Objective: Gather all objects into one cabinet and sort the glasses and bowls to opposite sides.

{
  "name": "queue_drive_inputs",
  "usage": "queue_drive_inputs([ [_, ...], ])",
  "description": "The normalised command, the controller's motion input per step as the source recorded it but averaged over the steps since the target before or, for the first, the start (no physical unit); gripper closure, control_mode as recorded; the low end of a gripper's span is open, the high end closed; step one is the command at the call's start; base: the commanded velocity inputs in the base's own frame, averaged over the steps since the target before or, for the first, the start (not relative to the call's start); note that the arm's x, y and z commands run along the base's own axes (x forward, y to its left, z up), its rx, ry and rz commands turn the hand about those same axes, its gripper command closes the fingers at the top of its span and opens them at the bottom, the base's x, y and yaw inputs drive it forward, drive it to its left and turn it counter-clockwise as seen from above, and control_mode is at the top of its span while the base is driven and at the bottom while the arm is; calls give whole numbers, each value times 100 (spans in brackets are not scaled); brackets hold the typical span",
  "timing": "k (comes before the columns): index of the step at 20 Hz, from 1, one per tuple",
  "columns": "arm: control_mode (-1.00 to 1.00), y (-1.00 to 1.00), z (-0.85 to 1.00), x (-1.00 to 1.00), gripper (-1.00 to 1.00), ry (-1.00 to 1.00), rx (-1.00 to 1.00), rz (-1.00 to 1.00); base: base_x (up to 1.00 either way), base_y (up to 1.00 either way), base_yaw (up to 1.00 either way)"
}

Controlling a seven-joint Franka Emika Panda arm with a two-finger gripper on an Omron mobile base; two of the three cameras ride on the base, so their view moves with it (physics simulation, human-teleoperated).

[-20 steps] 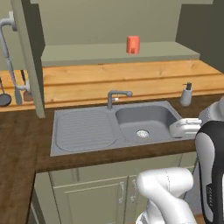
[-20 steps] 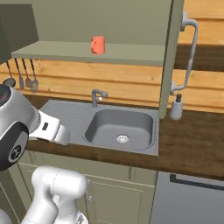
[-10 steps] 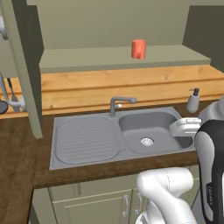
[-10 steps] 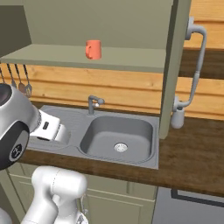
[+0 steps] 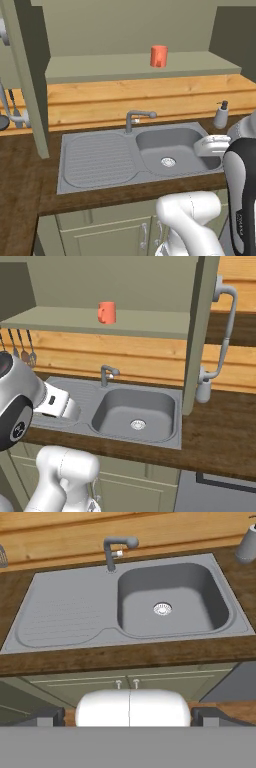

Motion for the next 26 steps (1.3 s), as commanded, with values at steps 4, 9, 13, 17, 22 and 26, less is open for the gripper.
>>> queue_drive_inputs([
  [4,100,0,0,0,-100,0,0,0,0,15,0],
  [9,-100,0,0,0,-100,0,0,0,0,3,0],
  [13,-100,5,28,-28,-100,-9,-1,0,0,0,0],
  [17,-100,17,94,-28,-100,-23,-12,0,0,0,0],
  [22,-100,17,100,-1,-100,-21,-12,0,0,0,0],
  [26,-100,8,100,30,-100,-14,-6,0,0,0,0],
])
